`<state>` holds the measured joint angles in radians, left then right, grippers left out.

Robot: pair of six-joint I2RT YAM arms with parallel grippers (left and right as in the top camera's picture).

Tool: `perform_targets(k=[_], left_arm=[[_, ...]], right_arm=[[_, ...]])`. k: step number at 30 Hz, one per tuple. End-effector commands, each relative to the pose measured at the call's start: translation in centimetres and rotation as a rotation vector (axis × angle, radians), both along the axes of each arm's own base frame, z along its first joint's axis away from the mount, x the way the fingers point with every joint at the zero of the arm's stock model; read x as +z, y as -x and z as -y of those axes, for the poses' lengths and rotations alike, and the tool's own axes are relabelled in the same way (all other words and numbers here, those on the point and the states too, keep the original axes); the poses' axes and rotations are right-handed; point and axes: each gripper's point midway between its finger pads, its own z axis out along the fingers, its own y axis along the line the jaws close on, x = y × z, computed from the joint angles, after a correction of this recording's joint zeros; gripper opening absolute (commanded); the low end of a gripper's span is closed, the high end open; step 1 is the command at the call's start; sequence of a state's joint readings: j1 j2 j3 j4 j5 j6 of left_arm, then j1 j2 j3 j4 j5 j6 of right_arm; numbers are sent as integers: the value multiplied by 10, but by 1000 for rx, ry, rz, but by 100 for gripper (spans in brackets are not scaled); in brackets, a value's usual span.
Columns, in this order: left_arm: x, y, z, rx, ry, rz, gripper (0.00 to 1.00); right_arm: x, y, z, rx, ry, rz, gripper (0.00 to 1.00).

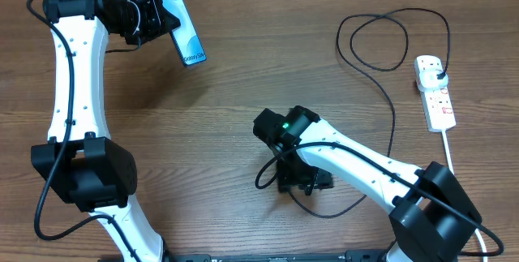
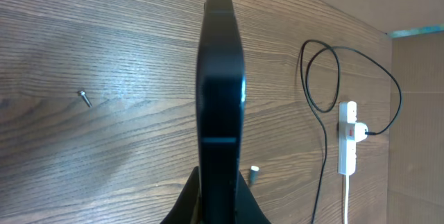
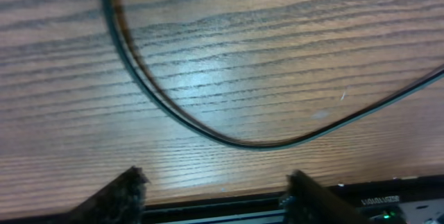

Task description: Plug charger to phone and switch on socket

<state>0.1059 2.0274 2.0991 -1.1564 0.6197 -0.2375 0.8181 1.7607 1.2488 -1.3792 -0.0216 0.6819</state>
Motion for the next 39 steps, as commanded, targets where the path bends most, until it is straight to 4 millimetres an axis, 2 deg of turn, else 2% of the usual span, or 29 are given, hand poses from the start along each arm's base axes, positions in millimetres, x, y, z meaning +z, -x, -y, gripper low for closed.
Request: perform_targets(k=[1, 2, 4, 7, 8, 10, 12, 14, 16, 18, 21, 24, 33, 36, 39], left_arm=[[9, -1, 2, -5, 33, 17, 4], [9, -1, 2, -5, 32, 18, 4], [9, -1, 2, -5, 33, 18, 4], [9, -1, 2, -5, 32, 18, 4], [9, -1, 2, -5, 33, 18, 4], [9, -1, 2, -5, 33, 18, 4], [9, -1, 2, -5, 32, 18, 4], [9, -1, 2, -5, 33, 18, 4], [9, -1, 2, -5, 33, 17, 4], [9, -1, 2, -6, 32, 17, 4], [9, -1, 2, -8, 31, 19, 4], [9, -1, 2, -10, 29, 21, 4], [9, -1, 2, -10, 29, 21, 4], [9, 0, 2, -10, 29, 20, 4], [9, -1, 2, -10, 29, 21, 4]], right_arm=[[1, 5, -3, -22, -26, -19, 93], [2, 1, -4, -31, -34, -11, 94], [8, -21, -5, -88, -75, 28, 94], [29, -61, -19, -125, -235, 80, 94], [42, -81, -25, -133, -311, 112, 94], [55, -108, -24, -141, -351, 161, 94], [61, -126, -21, -148, -360, 178, 94], [63, -142, -21, -159, -352, 185, 94], [44, -168, -11, -218, -249, 261, 85], [25, -174, -11, -242, -223, 254, 75], [-21, -182, -6, -317, -135, 232, 48], [-39, -187, -11, -330, -138, 221, 35], [-55, -190, -31, -284, -152, 242, 33], [-65, -190, -20, -262, -106, 235, 33], [-72, -187, -22, -214, -130, 195, 32]])
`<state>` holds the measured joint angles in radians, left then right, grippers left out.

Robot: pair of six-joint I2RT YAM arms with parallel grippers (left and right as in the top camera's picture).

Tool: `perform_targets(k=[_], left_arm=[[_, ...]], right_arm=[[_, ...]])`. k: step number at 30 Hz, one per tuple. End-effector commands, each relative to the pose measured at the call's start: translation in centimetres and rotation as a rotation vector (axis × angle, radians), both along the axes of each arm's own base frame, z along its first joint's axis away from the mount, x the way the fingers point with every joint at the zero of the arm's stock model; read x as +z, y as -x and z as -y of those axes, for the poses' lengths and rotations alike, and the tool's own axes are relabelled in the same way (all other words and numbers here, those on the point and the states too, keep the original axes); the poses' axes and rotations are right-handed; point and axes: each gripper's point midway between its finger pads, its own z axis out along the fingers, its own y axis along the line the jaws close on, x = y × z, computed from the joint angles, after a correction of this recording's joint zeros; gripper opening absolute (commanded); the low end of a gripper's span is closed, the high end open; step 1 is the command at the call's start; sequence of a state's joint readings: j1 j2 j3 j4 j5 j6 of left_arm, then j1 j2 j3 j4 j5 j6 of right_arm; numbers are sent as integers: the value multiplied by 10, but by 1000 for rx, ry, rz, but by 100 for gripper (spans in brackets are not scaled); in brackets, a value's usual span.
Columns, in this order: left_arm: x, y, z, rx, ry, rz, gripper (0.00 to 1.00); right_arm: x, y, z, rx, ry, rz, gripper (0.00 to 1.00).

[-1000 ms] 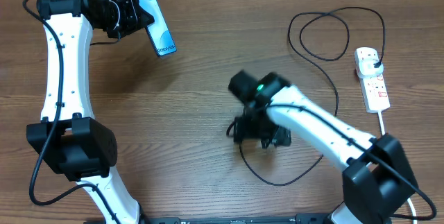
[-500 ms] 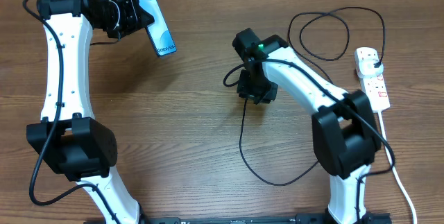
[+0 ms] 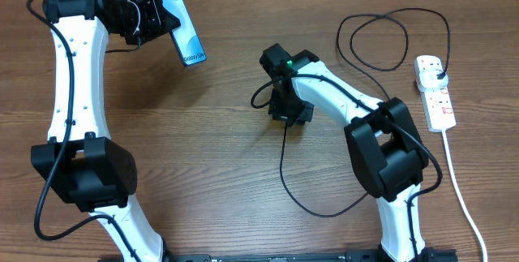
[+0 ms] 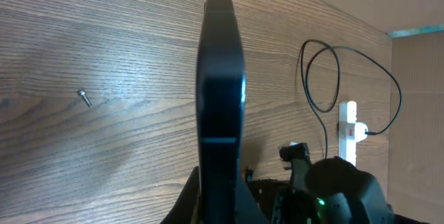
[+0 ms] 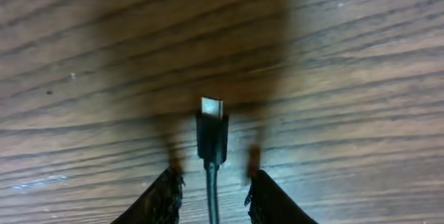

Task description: Plug charger to phone and switch on socket

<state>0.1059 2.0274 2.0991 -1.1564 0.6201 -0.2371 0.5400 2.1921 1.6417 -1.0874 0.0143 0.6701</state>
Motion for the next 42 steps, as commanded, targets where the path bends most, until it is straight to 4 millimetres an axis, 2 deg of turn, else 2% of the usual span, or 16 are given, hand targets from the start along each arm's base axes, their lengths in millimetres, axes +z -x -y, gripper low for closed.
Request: perform_targets(k=[1, 4, 8, 13, 23, 24, 27, 30, 32, 34, 35, 36, 37, 40, 42], left_arm=[[9, -1, 2, -9, 29, 21, 4], [9, 0, 2, -9, 29, 20, 4], [9, -1, 2, -10, 29, 21, 4], [9, -1, 2, -10, 29, 21, 4], [9, 0, 3, -10, 30, 19, 4], [10, 0, 4, -19, 35, 24, 4], [23, 5, 21, -146, 102, 97, 4], [39, 12, 37, -286, 176, 198, 4], [54, 19, 49, -377, 249, 273, 4], [61, 21, 54, -406, 286, 301, 4], [61, 21, 54, -407, 288, 303, 4], [61, 21, 54, -408, 288, 304, 4], [64, 21, 55, -417, 300, 315, 4], [85, 26, 64, -488, 397, 401, 4], [105, 31, 70, -552, 483, 479, 4]], right_arm=[[-15, 2, 5, 64, 10, -36, 31], [-20, 2, 5, 65, 12, -41, 29], [-20, 1, 4, 65, 11, -39, 15], [-20, 0, 5, 69, 12, -33, 11], [-20, -3, 5, 114, 16, -19, 11], [-20, -4, 5, 118, 15, -16, 5], [-18, -8, 2, 166, -2, -7, 4], [15, -18, -20, 206, -145, 11, 4], [61, -30, -32, 262, -210, 102, 4], [125, -34, -34, 351, -245, 223, 4], [152, -30, -32, 390, -255, 269, 4], [160, -27, -30, 406, -258, 284, 4], [188, -16, -23, 462, -261, 327, 4], [224, 18, -12, 535, -274, 338, 4], [237, 39, -15, 578, -326, 318, 4]])
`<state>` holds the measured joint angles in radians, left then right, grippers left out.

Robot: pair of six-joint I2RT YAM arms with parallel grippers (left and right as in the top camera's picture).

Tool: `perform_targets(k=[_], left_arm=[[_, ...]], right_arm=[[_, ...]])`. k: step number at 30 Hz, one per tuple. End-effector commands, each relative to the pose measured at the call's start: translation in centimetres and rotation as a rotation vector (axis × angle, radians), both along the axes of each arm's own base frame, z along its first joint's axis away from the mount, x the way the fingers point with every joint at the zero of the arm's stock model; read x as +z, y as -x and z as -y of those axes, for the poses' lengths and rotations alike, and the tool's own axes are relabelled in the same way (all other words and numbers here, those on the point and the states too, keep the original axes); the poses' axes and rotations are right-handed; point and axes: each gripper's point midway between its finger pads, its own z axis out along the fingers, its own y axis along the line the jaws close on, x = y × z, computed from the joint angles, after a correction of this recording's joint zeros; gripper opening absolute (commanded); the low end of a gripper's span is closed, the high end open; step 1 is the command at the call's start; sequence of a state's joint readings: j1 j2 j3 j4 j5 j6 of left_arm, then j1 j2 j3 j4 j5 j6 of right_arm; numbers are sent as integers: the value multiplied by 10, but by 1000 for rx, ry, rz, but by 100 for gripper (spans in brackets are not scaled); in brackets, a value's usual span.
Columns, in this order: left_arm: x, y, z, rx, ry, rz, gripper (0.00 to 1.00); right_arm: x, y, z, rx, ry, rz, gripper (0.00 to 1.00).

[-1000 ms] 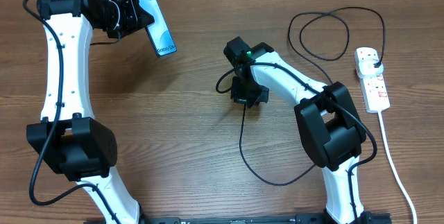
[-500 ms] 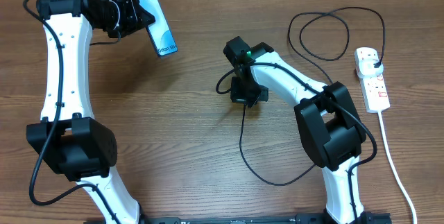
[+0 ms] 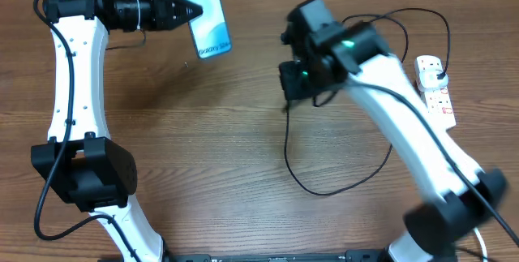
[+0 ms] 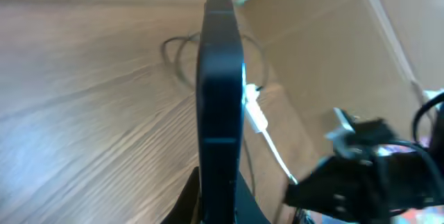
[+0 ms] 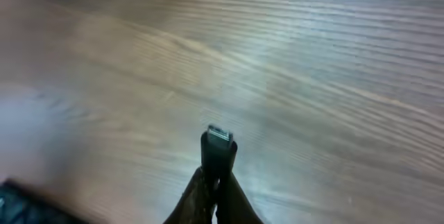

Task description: Plug charger to phone and switch on socket

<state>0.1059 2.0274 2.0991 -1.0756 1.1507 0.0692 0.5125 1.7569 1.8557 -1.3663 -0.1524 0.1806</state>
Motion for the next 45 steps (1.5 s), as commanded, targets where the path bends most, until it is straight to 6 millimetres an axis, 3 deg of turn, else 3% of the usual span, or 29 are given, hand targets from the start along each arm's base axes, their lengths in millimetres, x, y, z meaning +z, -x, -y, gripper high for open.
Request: perform_targets(k=[1, 8, 11, 12, 14, 16, 17, 22, 25, 29, 35, 40, 45], left_arm=[[41, 16, 12, -141, 181, 123, 4], [45, 18, 14, -158, 202, 127, 4], [23, 8, 7, -75, 88, 78, 4], [11, 4, 3, -30, 31, 32, 4], [-16, 2, -6, 45, -100, -52, 4], [-27, 4, -8, 68, -157, -88, 4], [-32, 4, -11, 81, -187, -103, 4], [-34, 7, -11, 85, -185, -131, 4], [-35, 10, -10, 82, -183, -146, 4], [-35, 10, -10, 82, -183, -146, 4], [-35, 10, -10, 82, -182, -146, 4], [-35, 10, -10, 82, -183, -146, 4], [-35, 10, -10, 81, -182, -150, 4]], right_arm=[[18, 22, -15, 127, -68, 3, 4], [28, 34, -52, 220, -120, 58, 4], [22, 10, -21, -86, -4, 83, 7], [21, 6, -14, -158, 8, 84, 13], [20, -2, -9, -275, -18, 67, 63], [15, -6, -10, -354, -36, 35, 81], [6, -5, -11, -415, -39, -2, 84], [-47, -9, -29, -457, -7, -83, 91], [-69, -10, -31, -454, 25, -111, 93], [-83, -12, -32, -455, 42, -126, 100], [-110, -18, -35, -458, 79, -158, 100], [-113, -32, -31, -484, 60, -142, 100], [-134, -45, -26, -491, 92, -135, 100]])
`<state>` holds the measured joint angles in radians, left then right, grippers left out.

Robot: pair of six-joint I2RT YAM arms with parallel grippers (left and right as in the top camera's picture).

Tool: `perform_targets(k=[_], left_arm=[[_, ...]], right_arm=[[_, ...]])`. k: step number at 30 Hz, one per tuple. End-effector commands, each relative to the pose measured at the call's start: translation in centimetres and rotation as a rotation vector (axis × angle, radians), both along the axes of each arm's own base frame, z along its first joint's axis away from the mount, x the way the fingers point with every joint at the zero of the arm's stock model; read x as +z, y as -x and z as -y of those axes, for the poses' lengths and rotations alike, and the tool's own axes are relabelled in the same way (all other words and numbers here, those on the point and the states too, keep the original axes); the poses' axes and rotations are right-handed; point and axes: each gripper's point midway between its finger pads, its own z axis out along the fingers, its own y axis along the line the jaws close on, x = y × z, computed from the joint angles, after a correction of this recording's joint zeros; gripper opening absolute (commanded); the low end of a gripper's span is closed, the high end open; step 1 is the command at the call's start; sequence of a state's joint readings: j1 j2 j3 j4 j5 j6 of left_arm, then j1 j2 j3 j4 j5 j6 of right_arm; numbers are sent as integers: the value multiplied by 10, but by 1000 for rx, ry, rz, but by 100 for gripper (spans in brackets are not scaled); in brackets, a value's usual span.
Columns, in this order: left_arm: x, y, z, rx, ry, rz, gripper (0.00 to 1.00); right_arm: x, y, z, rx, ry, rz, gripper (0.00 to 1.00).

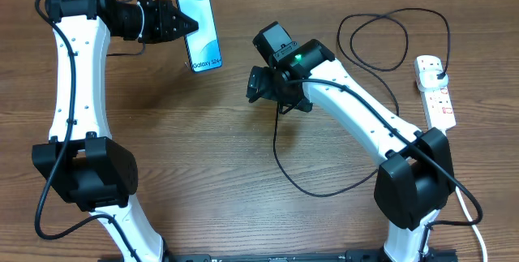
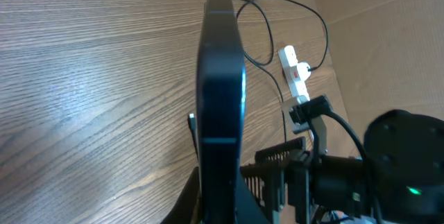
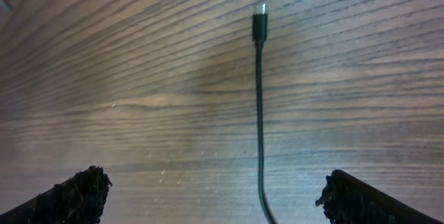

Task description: Plug charger to phone and switch on socket

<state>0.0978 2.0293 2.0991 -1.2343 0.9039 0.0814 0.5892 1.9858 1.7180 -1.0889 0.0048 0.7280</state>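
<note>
My left gripper (image 1: 182, 25) is shut on the phone (image 1: 203, 41), holding it off the table at the back left with its lit screen showing in the overhead view. In the left wrist view the phone (image 2: 220, 78) is edge-on between the fingers. My right gripper (image 3: 222, 186) stands open low over the table at mid-table. The black charger cable (image 3: 259, 113) runs between its fingers, and the plug (image 3: 259, 12) lies on the wood ahead of them. In the overhead view the right gripper (image 1: 276, 92) sits to the right of the phone. The white socket strip (image 1: 435, 92) lies at the right edge.
The cable (image 1: 324, 191) loops across the front of the table and coils at the back right (image 1: 381, 43) before reaching the socket strip. A small screw-like bit (image 2: 191, 118) lies on the wood near the phone.
My right gripper was shut on the charger plug, held up off the table; now it is open and the plug lies on the wood. The phone has shifted slightly and tilted.
First my right gripper was open over the cable near the table's front while the left held the phone. Then its fingers stood round the plug at mid-table. Then it was shut on the plug, raised. Now it is open and the plug rests on the table.
</note>
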Motion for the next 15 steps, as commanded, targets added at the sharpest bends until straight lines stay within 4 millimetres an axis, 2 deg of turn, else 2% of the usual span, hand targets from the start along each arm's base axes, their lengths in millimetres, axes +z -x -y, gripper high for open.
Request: perform_targets(k=[1, 5, 10, 15], left_arm=[[9, 2, 7, -21, 24, 19, 4], [10, 2, 7, -21, 24, 19, 4], [10, 2, 7, -16, 27, 14, 4], [10, 2, 7, -17, 26, 14, 4]], right_arm=[[-21, -4, 5, 13, 43, -25, 100], [-25, 8, -2, 115, 19, -74, 100], [-29, 20, 3, 120, 47, -120, 100], [-43, 35, 5, 123, 43, -182, 100]])
